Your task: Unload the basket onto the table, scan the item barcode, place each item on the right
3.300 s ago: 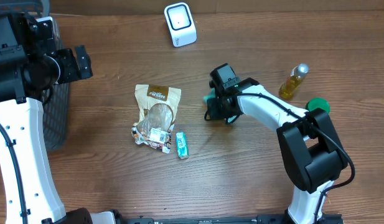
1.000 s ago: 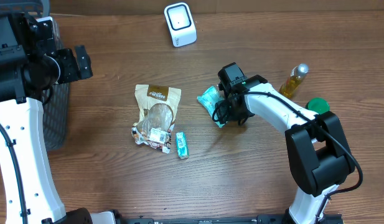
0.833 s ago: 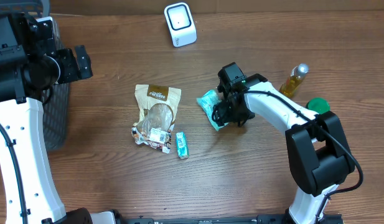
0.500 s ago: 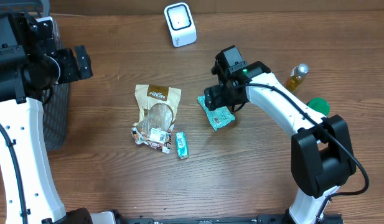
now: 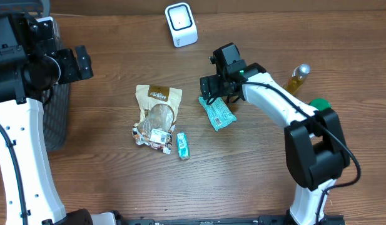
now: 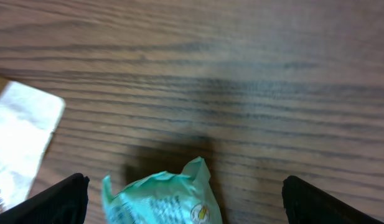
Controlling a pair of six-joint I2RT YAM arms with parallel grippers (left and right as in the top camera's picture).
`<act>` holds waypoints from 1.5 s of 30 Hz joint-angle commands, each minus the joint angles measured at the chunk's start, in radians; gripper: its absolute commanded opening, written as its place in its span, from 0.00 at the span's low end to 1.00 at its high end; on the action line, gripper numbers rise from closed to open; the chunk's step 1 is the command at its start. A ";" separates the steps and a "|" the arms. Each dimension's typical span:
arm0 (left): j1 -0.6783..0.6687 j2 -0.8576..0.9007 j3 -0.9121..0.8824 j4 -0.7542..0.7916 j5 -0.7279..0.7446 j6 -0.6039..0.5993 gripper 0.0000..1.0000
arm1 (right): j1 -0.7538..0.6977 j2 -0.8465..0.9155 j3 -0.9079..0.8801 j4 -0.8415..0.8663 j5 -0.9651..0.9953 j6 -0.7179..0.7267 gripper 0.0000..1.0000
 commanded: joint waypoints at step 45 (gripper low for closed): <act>-0.003 0.002 0.011 0.003 -0.002 -0.006 1.00 | -0.115 -0.081 0.116 -0.523 0.174 0.319 0.30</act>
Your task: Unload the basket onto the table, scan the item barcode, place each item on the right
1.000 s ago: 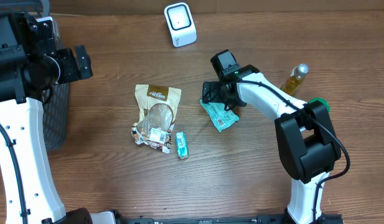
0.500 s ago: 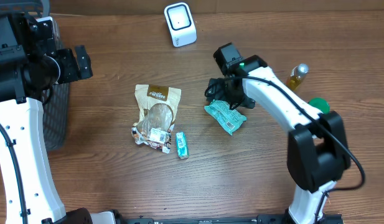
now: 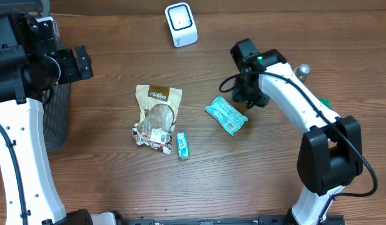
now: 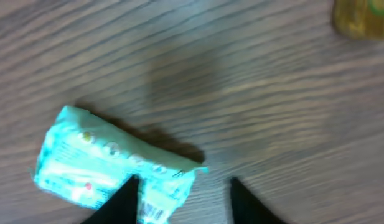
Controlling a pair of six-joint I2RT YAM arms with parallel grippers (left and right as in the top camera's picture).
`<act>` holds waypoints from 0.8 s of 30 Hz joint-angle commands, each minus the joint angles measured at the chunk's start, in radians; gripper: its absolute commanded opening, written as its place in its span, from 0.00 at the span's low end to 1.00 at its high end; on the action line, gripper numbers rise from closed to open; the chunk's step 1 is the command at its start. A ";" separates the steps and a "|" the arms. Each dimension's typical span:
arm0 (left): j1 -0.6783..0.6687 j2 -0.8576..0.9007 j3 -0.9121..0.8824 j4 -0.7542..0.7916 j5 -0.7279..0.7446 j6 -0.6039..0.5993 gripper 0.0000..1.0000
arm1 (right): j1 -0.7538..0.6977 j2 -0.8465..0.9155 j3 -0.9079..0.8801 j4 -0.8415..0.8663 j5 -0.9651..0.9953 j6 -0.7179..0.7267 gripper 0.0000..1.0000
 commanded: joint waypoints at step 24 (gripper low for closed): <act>-0.003 0.002 0.011 0.003 -0.002 -0.006 1.00 | -0.047 0.166 0.008 0.043 -0.036 -0.079 0.12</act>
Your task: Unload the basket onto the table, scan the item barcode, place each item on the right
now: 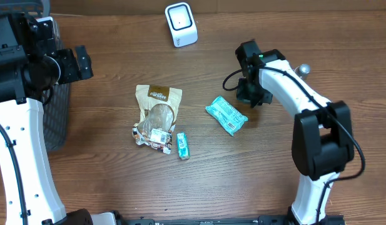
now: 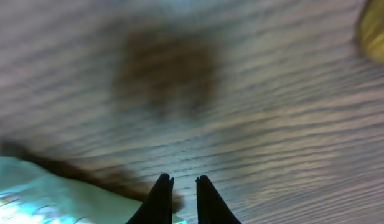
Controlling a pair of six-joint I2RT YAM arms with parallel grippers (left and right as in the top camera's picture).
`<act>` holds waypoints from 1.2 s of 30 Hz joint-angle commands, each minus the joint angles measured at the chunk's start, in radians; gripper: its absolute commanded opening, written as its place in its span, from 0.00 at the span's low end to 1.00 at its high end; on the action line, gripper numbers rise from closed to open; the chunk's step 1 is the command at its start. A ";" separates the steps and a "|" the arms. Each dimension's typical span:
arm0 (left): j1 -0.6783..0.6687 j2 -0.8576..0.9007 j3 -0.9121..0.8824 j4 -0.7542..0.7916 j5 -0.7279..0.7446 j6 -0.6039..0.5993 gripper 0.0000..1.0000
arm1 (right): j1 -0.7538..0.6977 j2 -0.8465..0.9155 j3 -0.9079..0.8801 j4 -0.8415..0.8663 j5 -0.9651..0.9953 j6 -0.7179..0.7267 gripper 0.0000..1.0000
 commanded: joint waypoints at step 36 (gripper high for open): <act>-0.003 0.002 0.011 0.003 -0.002 -0.006 1.00 | 0.042 0.031 0.047 -0.303 -0.361 -0.006 0.27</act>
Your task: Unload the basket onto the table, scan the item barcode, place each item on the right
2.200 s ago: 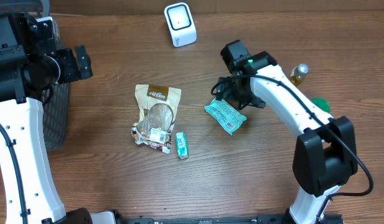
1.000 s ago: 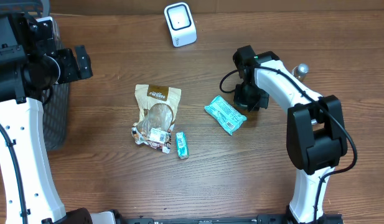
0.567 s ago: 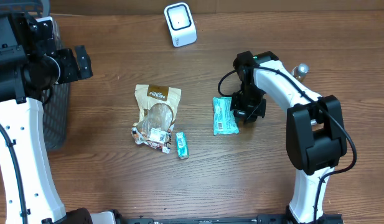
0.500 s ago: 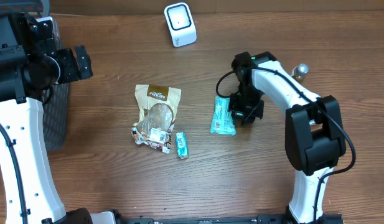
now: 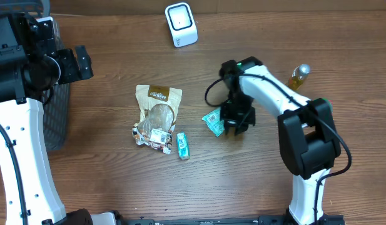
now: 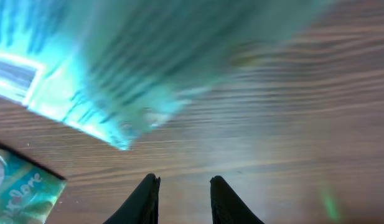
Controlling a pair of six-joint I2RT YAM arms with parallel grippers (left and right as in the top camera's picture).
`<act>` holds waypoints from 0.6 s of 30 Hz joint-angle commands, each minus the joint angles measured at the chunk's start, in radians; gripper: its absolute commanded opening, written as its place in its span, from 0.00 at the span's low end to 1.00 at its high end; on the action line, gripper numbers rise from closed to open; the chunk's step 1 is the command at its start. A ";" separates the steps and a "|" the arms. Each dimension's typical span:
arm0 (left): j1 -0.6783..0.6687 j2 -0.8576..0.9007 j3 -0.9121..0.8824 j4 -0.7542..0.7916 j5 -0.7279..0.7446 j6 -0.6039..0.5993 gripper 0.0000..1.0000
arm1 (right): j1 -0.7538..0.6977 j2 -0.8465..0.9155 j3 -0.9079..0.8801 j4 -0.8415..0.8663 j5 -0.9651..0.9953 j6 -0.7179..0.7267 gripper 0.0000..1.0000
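Note:
The teal snack packet (image 5: 213, 120) lies mid-table with a white barcode label facing up, its right part hidden under my right gripper (image 5: 235, 125). In the right wrist view the packet (image 6: 148, 62) is a large blur ahead of the fingers. The right gripper (image 6: 182, 186) is open by a narrow gap, with only bare wood between the fingertips (image 6: 148, 196). The white barcode scanner (image 5: 181, 24) stands at the far edge. My left gripper (image 5: 80, 62) hangs at the far left, well away from all this; its jaws are too small to read.
A tan snack bag (image 5: 156, 115) and a small green packet (image 5: 182, 145) lie left of the teal packet. A yellow bottle (image 5: 298, 76) stands at the right. A dark basket (image 5: 55, 119) sits at the left edge.
My right gripper has moved from the packet's upper right down onto its right end. Its fingers are farther apart. The packet sits further left, looks shorter and shows its barcode label.
At first my right gripper was wide open over the teal packet's far end. Then the packet lay turned and slightly right, the gripper beside it. Later the fingers were nearly together to its right. Now the gripper sits against the shifted packet.

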 commanded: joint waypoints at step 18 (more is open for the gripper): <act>-0.003 0.002 0.011 0.003 -0.002 -0.006 1.00 | -0.157 -0.024 0.012 0.180 -0.037 -0.003 0.52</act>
